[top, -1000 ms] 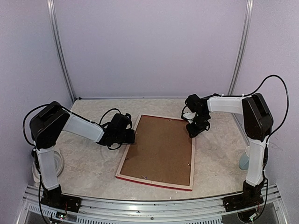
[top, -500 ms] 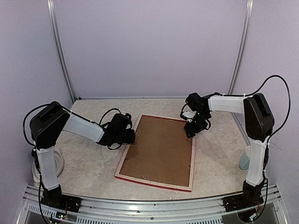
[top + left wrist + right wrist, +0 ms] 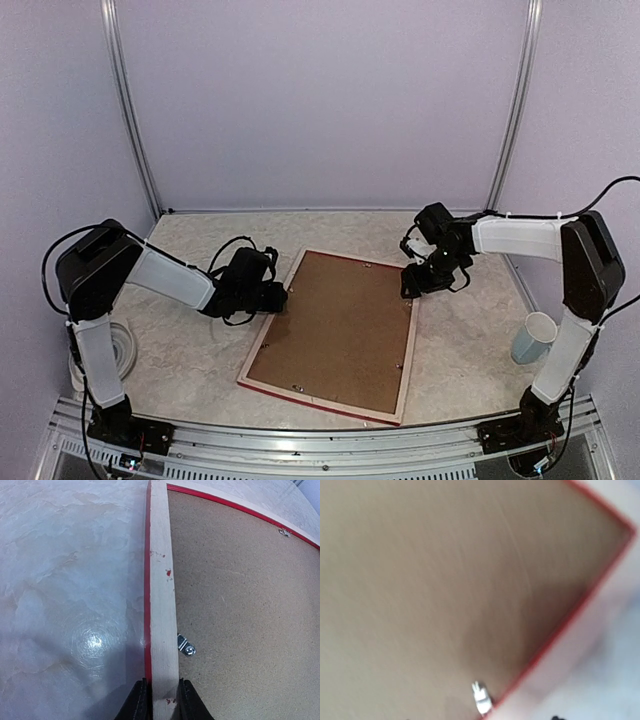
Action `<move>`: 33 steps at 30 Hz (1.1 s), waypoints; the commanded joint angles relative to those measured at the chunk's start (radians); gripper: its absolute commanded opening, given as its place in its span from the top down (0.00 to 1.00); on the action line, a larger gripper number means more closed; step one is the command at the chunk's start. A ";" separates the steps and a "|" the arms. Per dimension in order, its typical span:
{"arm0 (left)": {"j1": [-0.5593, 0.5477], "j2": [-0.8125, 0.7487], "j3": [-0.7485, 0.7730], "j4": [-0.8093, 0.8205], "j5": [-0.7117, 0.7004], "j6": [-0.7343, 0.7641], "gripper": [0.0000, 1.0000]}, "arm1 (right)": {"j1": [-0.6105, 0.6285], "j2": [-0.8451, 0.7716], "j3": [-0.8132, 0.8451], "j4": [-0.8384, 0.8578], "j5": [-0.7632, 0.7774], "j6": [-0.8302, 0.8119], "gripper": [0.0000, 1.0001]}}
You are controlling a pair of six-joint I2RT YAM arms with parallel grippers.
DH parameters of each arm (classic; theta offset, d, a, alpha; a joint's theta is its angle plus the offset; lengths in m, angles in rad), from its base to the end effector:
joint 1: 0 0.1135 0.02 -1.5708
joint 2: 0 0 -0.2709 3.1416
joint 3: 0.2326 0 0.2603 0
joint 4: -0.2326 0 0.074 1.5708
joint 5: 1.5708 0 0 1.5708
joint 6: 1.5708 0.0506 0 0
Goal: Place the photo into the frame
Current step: Press the fastener onto the backboard, then rotate the photo frame at the center of the board.
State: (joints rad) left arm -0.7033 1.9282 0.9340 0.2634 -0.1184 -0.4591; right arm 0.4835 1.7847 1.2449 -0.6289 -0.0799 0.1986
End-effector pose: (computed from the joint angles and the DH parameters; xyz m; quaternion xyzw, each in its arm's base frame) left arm 0.3057 -0.2513 0.1047 0.0871 0.9076 -0.1783 0.3699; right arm 0.3295 0.1776 0.1850 -0.1469 0.9680 0.1036 0.1750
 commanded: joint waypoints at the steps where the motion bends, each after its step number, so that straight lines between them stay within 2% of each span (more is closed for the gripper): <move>1: 0.004 0.011 -0.042 -0.102 0.054 -0.009 0.77 | 0.020 -0.100 -0.105 0.065 0.021 0.096 0.41; 6: 0.005 0.014 -0.042 -0.105 0.044 -0.017 0.71 | 0.044 -0.184 -0.188 0.086 0.043 0.154 0.42; 14: 0.005 -0.004 -0.058 -0.096 0.021 -0.023 0.70 | 0.073 -0.216 -0.281 0.172 0.035 0.226 0.46; 16: 0.005 -0.014 -0.065 -0.092 0.014 -0.026 0.58 | 0.085 -0.201 -0.289 0.183 0.042 0.234 0.47; 23: 0.010 -0.045 -0.084 -0.082 0.018 -0.028 0.47 | 0.098 -0.174 -0.309 0.209 0.050 0.255 0.49; 27: 0.013 -0.069 -0.098 -0.070 0.027 -0.031 0.36 | 0.099 -0.172 -0.317 0.217 0.046 0.262 0.49; 33: 0.013 -0.111 -0.119 -0.060 0.043 -0.036 0.12 | 0.098 -0.186 -0.298 0.216 0.064 0.248 0.38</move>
State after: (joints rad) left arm -0.6956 1.8473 0.8490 0.2665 -0.0895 -0.4885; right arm 0.5732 1.6058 0.9348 -0.4271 -0.0391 0.4484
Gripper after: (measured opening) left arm 0.815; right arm 0.587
